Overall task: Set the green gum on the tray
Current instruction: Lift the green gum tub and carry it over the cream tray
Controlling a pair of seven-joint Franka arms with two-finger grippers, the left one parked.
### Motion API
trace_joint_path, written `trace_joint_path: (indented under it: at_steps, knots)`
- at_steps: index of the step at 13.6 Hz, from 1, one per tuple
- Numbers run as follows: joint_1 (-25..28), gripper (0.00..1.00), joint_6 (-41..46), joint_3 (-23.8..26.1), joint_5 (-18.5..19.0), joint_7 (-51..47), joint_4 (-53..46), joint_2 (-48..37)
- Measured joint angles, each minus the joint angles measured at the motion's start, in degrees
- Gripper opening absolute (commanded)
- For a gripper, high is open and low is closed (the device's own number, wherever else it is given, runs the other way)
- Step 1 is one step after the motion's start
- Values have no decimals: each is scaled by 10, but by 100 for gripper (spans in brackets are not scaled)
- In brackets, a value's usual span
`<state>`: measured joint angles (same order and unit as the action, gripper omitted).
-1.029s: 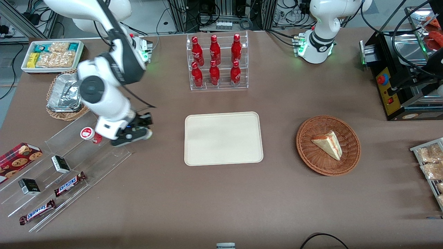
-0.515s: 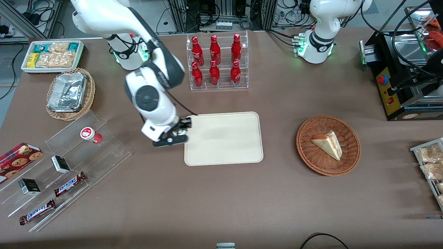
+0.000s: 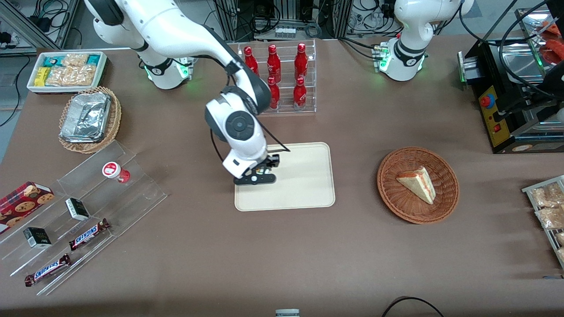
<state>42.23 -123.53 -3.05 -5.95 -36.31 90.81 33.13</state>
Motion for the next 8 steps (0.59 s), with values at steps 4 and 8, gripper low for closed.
trace_joint_path:
  at_steps: [4,8]
  knots:
    - [20,0,-22,-1,0,-36,-31,41]
    - [31,0,-46,-1,0,-58,-37,59]
